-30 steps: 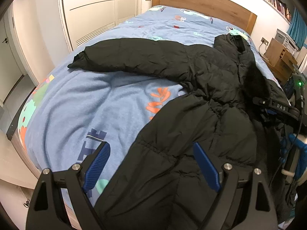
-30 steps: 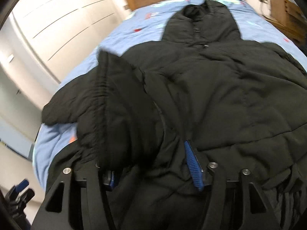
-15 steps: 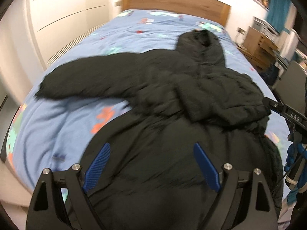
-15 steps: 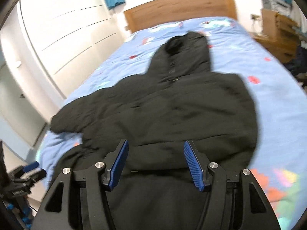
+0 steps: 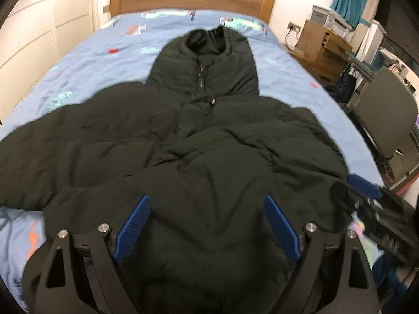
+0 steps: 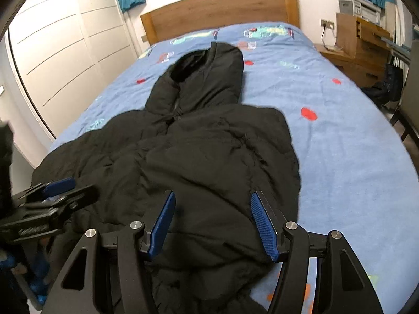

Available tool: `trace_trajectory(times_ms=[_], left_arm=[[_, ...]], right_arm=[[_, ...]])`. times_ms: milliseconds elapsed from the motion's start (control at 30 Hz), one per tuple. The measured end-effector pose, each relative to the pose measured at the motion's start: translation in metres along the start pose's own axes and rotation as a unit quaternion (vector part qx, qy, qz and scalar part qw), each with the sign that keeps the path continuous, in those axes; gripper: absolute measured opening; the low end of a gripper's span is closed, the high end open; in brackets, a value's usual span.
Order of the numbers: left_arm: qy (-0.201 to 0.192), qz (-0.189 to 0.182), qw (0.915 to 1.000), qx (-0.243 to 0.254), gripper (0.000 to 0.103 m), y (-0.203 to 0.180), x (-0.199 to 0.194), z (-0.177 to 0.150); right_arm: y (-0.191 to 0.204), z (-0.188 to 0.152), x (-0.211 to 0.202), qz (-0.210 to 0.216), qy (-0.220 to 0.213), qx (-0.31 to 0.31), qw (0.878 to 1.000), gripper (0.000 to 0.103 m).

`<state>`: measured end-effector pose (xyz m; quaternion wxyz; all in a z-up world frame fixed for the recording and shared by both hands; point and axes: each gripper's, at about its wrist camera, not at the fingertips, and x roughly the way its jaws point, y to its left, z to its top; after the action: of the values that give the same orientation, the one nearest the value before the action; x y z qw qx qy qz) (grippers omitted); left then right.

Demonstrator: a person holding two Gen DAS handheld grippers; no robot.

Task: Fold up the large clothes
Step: 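Release the sleeve onto the coat and withdraw the right gripper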

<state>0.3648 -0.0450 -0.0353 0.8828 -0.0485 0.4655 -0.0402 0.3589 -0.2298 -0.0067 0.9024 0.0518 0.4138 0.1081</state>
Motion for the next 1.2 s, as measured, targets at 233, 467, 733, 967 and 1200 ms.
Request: trace_trajectory(times_ms=[233,467,733,967,1200], left_arm=[[0.023,0.043,0.9985,0.026,0.089,0.019,0.051,-0.011],[-0.006,0.065,0.9978,0.011,0.089,0.045,0.013,-0.013],[0.025,0.078,0.9966,0.002,0.089,0.056,0.015,-0.037],[-0.027,0.097,0.9949,0.009,0.089,0.053,-0.051,-0.049],[-0.079,0.103,0.9915,-0.006,0.089,0.058,-0.124,-0.081]], right_arm=[[-0.015,-0.021,0.042,0.007,0.029,-0.004,1.000,0.060],[-0.019,-0.025,0.032,-0.020,0.029,-0.004,0.999,0.059],[0.010,-0.041,0.020,-0.027,0.035,-0.028,0.999,0.068],[0.016,-0.044,-0.008,-0.055,0.037,-0.006,0.998,0.068],[0.051,-0.070,-0.061,-0.036,0.015,0.003,0.999,0.068]])
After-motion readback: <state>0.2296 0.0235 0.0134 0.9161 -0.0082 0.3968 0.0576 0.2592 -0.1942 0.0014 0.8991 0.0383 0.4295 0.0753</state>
